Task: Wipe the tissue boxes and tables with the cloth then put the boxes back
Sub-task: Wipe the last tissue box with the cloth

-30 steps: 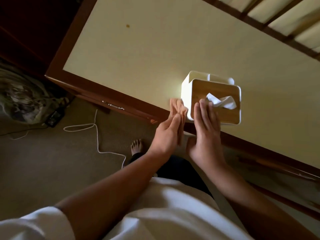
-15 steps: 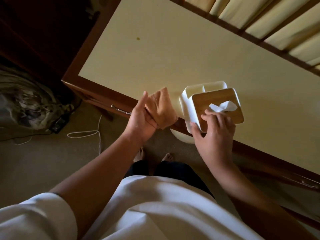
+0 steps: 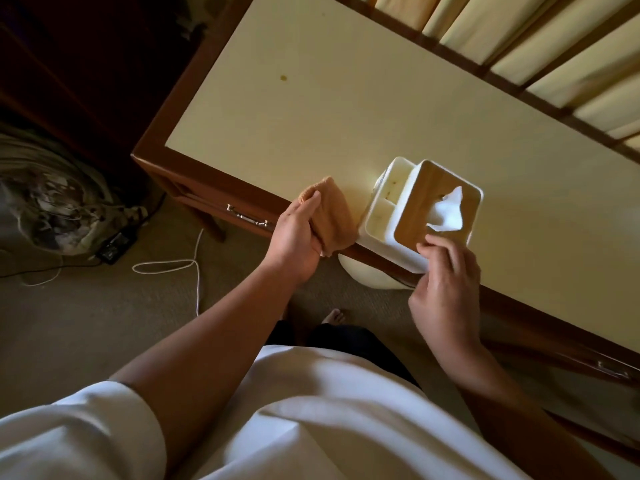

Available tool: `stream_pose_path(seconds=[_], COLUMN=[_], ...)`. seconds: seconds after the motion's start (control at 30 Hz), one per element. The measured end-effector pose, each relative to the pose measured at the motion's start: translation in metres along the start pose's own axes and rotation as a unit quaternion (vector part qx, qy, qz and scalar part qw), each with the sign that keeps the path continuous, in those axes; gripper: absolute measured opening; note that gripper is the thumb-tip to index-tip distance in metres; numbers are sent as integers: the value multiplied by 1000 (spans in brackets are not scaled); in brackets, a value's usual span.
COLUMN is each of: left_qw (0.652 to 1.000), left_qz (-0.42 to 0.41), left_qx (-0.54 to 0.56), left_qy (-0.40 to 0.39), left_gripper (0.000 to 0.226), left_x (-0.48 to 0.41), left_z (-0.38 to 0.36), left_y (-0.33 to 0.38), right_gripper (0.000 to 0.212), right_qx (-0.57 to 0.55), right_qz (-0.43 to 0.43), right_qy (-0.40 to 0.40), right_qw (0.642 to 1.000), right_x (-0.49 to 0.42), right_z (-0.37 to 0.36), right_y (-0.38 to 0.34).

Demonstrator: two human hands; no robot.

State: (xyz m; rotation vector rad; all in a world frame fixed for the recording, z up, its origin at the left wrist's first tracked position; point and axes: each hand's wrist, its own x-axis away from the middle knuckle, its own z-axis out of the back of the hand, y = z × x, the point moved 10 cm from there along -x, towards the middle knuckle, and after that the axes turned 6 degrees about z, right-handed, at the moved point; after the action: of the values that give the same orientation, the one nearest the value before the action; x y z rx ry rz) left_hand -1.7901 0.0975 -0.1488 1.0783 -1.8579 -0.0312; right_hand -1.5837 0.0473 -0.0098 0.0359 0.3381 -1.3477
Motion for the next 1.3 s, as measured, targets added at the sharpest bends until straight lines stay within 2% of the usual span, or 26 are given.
stream_pose_path(seconds=[0.1,0.23,0.43,0.53,0.6,0.67,0.73,0.83,0.87,0.93,1.0,1.03,1.1,1.17,1.23,1.3], left_qw=[1000,999,978,947,923,926,938,947,942,917,914,920,925,951,953,941], left_qz=[-20,-20,-50,-84,-129,-123,-95,-79,-80,-102,-150,-155,-153,-88,-93,-121], left_qx=[7,-18,-196,-298,-347,-342,-329,-312,-323,-379,-369,-352,-343,-295,-288,-316], left_qy=[-12,-39,-49,-84,-106,-97,-51,-19,-34,-67,-69,-68,-48,-6,-7,-22], left_gripper=[30,33,48,45,53,55,57,93,92,70,56,58,77,90,81,71], left_x=[4,11,30,48,44,25,-2,-37,-24,18,43,38,-2,-45,-50,-10], left_z=[-1,-16,-35,-55,-72,-90,-96,-91,-91,-85,-76,-80,-94,-101,-109,-103], left_y=[5,-2,-13,-32,-36,-25,-3,-2,-12,-36,-40,-33,-10,9,12,-3], right_gripper=[47,67,58,69,74,77,76,77,77,80,80,79,76,75,75,77], right_qx=[4,33,-2,-16,-8,-2,-11,-4,4,3,-12,-19,-30,-33,-29,-23], right_qz=[-11,-7,-41,-13,-4,0,3,9,10,-1,-8,-7,-3,-10,-15,-8], right_qy=[-1,-66,-50,-66,-78,-86,-94,-106,-108,-106,-100,-99,-101,-102,-108,-113], right_qw=[1000,997,998,998,997,996,995,994,994,994,995,995,994,994,994,993], right_x=[-2,-4,2,6,7,7,7,6,5,5,4,4,4,2,4,5], right_z=[4,-17,-19,-26,-32,-36,-38,-37,-38,-38,-37,-36,-36,-35,-36,-37], right_y=[-8,-34,-20,-20,-23,-22,-20,-16,-15,-10,-7,-7,-7,-5,-4,-4])
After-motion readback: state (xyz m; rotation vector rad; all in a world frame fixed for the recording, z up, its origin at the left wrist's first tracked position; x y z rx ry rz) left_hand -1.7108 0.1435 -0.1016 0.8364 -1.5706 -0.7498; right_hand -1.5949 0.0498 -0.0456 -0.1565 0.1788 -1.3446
